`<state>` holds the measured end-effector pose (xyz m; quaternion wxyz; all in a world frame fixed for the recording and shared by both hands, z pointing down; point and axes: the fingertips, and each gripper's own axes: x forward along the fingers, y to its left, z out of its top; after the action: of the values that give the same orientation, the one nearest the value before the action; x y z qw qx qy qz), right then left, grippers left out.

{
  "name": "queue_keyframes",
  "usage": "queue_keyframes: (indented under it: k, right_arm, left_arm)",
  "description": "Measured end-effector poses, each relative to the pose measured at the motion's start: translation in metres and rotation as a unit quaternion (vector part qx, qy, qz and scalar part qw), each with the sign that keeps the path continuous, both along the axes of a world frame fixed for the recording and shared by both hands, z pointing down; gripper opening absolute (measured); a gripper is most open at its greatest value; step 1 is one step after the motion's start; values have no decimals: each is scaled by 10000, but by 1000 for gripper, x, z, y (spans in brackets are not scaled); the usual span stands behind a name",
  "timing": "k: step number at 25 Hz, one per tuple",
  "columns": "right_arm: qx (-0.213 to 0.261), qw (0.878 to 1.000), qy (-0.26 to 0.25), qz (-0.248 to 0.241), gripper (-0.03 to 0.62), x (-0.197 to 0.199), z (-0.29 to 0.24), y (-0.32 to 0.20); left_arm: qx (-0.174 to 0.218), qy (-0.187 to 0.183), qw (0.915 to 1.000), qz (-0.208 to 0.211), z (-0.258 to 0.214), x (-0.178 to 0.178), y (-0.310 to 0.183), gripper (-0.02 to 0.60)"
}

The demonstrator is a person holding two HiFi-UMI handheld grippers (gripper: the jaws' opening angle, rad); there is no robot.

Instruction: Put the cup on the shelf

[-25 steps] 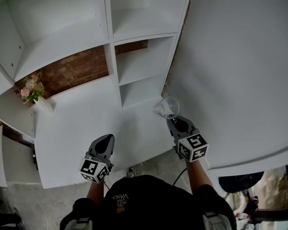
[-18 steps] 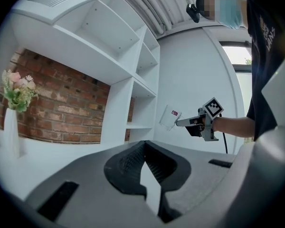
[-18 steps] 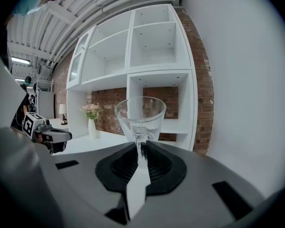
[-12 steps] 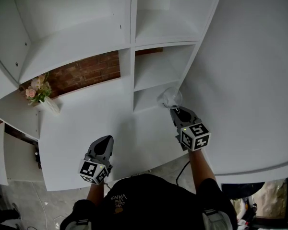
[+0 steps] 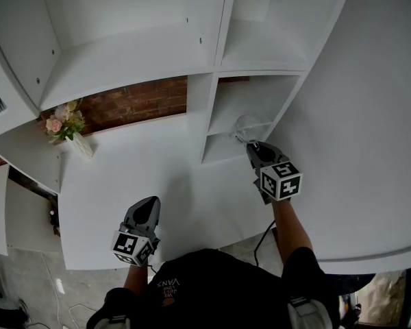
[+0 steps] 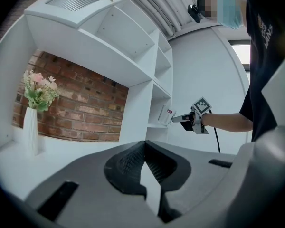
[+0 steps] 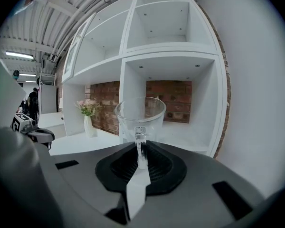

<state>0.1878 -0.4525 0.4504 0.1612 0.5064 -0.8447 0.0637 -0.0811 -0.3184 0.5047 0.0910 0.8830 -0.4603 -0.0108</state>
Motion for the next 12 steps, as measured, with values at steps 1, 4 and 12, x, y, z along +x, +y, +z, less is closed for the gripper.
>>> queue_keyframes:
  k: [1, 4, 12]
  right_arm:
    - [-10, 10000, 6, 2, 27, -1, 0, -4]
    - [-69, 10000, 48, 23, 28, -4, 0, -15]
    - [-353, 9992, 137, 125, 28, 0, 5, -36]
  left_arm:
    - [0, 8, 10000, -37, 0, -3, 0, 8]
    - [-31, 30, 9999, -132, 4, -13, 1, 8]
    - [-3, 66, 9998, -167, 3, -16, -1, 8]
